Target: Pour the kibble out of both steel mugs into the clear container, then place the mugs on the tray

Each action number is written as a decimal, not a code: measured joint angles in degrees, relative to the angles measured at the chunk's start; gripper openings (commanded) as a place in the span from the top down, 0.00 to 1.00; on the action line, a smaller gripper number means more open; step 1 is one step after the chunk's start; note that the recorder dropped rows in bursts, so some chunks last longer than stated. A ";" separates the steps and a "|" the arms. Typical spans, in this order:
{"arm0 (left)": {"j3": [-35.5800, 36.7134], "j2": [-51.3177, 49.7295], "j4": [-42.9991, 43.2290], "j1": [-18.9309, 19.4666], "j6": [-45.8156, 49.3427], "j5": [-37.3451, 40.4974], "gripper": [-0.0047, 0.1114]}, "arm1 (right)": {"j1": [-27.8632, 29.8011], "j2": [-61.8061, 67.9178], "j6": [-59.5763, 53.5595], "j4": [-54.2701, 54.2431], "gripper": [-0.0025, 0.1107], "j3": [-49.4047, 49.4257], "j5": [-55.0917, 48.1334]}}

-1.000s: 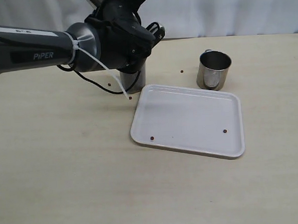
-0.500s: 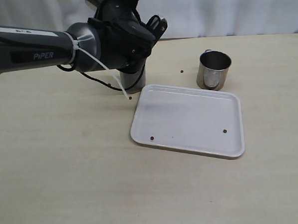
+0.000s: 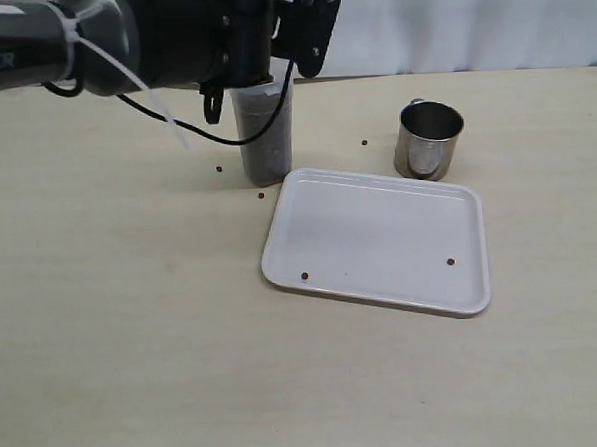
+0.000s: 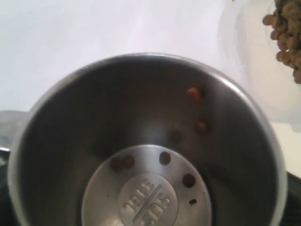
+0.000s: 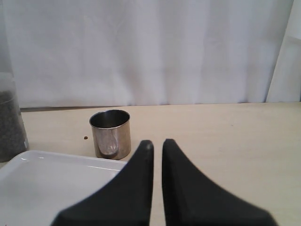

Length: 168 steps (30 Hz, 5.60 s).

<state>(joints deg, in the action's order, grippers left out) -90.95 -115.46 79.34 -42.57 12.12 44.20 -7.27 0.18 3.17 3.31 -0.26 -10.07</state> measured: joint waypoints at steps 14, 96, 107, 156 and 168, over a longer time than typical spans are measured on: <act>0.00 1.87 -6.62 2.66 4.97 -10.06 0.96 | 0.00 0.00 0.00 0.00 0.93 0.00 0.00; 17.29 -12.44 -176.26 12.55 108.92 -13.66 0.73 | 0.00 0.00 0.00 0.00 0.93 0.00 0.00; 17.29 -12.44 -174.60 12.55 108.43 -13.14 0.29 | 0.00 0.00 0.00 0.00 0.93 0.00 0.00; 73.70 76.49 -120.41 13.24 29.94 -48.01 0.96 | 0.00 0.00 0.00 0.00 0.93 0.00 0.00; 80.22 88.52 -123.43 13.24 28.59 -45.73 0.96 | 0.00 0.00 0.00 0.00 0.93 0.00 0.00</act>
<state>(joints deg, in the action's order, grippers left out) -10.73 -26.94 -44.09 -29.33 40.71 -1.52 -7.27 0.18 3.17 3.31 -0.26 -10.07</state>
